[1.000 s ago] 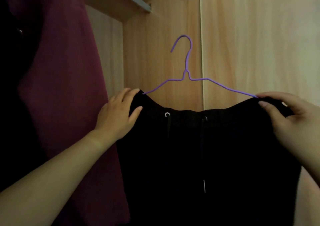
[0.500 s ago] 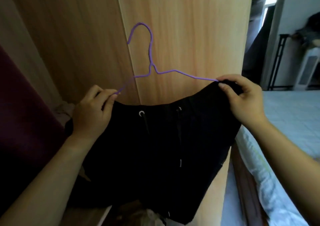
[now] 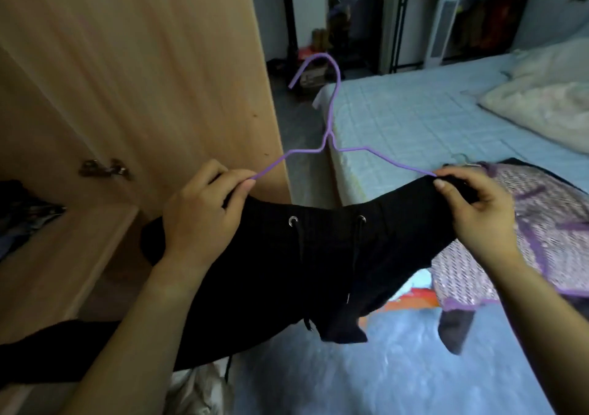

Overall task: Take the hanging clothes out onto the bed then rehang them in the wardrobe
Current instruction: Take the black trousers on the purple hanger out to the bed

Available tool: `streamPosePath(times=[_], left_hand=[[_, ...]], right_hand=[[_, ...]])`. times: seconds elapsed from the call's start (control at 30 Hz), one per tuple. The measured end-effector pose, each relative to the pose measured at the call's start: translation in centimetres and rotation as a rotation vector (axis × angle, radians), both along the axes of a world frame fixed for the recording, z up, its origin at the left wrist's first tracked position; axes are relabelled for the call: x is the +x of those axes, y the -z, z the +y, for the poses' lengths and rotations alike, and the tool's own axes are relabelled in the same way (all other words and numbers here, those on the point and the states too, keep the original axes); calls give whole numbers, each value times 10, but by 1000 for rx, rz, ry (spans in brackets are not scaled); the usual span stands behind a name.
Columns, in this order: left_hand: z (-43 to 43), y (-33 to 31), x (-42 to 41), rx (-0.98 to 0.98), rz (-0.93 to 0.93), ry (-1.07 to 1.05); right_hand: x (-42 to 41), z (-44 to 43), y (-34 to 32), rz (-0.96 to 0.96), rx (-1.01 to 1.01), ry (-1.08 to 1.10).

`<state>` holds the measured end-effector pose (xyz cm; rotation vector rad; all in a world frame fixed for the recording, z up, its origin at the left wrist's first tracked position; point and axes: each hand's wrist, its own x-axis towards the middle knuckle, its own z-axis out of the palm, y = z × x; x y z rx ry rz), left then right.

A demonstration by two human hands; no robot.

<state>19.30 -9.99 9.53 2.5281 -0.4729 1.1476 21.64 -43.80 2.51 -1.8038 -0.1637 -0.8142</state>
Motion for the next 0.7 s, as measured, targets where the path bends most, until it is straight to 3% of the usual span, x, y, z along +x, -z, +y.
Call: streamPosePath(times=[0.43,0.7], left_hand=[[-292,110,21,-120,306,342],[-422,124,50,-140,443,546]], right_hand=[[-109,-286,61,130,-154,375],[-134,-397,68,172,-266,563]])
